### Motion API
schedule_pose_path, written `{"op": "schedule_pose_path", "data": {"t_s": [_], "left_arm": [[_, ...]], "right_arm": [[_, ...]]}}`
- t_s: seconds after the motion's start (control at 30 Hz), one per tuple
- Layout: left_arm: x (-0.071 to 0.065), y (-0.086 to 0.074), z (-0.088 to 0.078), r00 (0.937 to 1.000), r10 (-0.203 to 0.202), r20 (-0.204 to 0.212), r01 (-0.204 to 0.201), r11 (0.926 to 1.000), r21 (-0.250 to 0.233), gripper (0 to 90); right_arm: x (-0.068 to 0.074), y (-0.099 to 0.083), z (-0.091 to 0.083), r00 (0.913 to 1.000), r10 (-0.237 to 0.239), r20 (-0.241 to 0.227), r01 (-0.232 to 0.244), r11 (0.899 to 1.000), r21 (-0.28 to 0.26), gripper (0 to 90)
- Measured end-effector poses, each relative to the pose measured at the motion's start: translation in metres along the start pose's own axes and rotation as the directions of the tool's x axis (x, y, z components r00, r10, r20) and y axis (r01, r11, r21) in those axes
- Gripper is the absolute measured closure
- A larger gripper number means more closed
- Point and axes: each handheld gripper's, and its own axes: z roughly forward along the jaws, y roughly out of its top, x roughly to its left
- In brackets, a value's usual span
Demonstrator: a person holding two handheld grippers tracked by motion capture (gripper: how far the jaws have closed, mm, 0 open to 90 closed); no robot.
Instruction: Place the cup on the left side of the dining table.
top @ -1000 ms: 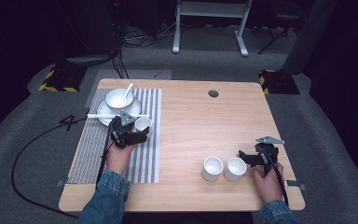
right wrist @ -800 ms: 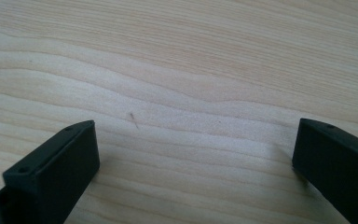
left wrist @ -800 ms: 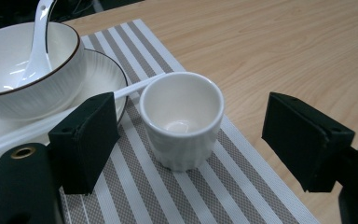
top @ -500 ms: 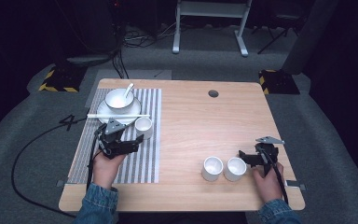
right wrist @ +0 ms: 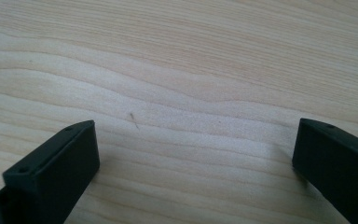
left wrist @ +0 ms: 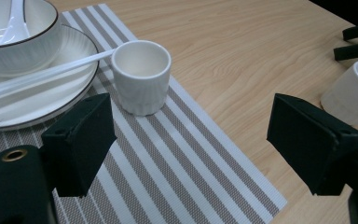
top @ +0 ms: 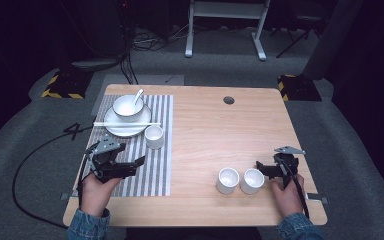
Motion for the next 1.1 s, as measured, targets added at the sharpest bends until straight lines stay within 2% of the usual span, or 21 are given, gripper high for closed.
{"op": "schedule_pose_path", "data": {"t_s": [0.1,0.2,0.27,0.6,0.63,0.73,0.8,0.83,0.87,0.9,0.93,1.0,1.03,1.1], "left_arm": [[0.002,-0.006,-0.006,0.9998,0.017,-0.011,-0.017,0.9996,0.023,15.5],[0.005,-0.014,-0.01,0.998,0.047,-0.042,-0.044,0.9974,0.057,15.5],[0.007,-0.018,-0.014,0.998,0.041,-0.049,-0.038,0.9974,0.061,15.5],[0.009,-0.031,-0.025,0.9975,0.054,-0.044,-0.051,0.9959,0.074,15.8],[0.013,-0.036,-0.026,0.9979,0.06,-0.027,-0.057,0.9943,0.09,15.8],[0.019,-0.045,-0.026,0.9987,0.045,-0.024,-0.042,0.994,0.101,15.9],[0.021,-0.048,-0.027,0.9982,0.052,-0.028,-0.049,0.9934,0.104,16.0],[0.022,-0.057,-0.03,0.9939,0.065,-0.089,-0.06,0.9964,0.059,16.2],[0.022,-0.057,-0.03,0.9939,0.065,-0.089,-0.06,0.9964,0.059,16.3],[0.024,-0.067,-0.032,0.9925,0.043,-0.115,-0.041,0.9988,0.026,16.3],[0.024,-0.067,-0.032,0.9925,0.043,-0.115,-0.041,0.9988,0.026,16.3],[0.027,-0.08,-0.029,0.9925,0.008,-0.122,-0.006,0.9999,0.013,16.4],[0.027,-0.08,-0.029,0.9925,0.008,-0.122,-0.006,0.9999,0.013,16.4],[0.026,-0.088,-0.022,0.9916,0.013,-0.129,-0.007,0.9989,0.047,16.7]], "right_arm": [[0.0,0.0,0.0,1.0,0.0,0.0,0.0,1.0,0.0,0.4],[0.0,0.0,0.0,1.0,0.001,0.0,-0.001,1.0,0.0,0.4],[0.0,0.0,0.0,1.0,0.0,0.0,0.0,1.0,0.0,0.4],[0.0,0.0,0.0,1.0,0.0,0.0,0.0,1.0,0.0,0.4],[0.0,0.0,0.0,1.0,0.0,0.0,0.0,1.0,0.0,0.4],[0.0,0.0,0.0,1.0,0.0,0.0,0.0,1.0,0.0,0.4],[0.0,0.0,0.0,1.0,0.0,0.0,0.0,1.0,0.0,0.4],[0.0,0.0,0.0,1.0,0.0,0.0,0.0,1.0,0.0,0.4],[0.0,0.0,0.0,1.0,0.0,0.0,0.0,1.0,0.0,0.4],[0.0,0.0,0.0,1.0,0.0,0.0,0.0,1.0,0.0,0.4],[0.0,0.0,0.0,1.0,0.0,0.0,0.0,1.0,0.0,0.4],[0.0,0.0,0.0,1.0,0.001,0.0,-0.001,1.0,0.0,0.4],[0.0,0.0,0.0,1.0,0.001,0.0,-0.001,1.0,0.0,0.4],[0.0,0.0,0.0,1.0,0.0,0.0,0.0,1.0,0.0,0.4]]}}
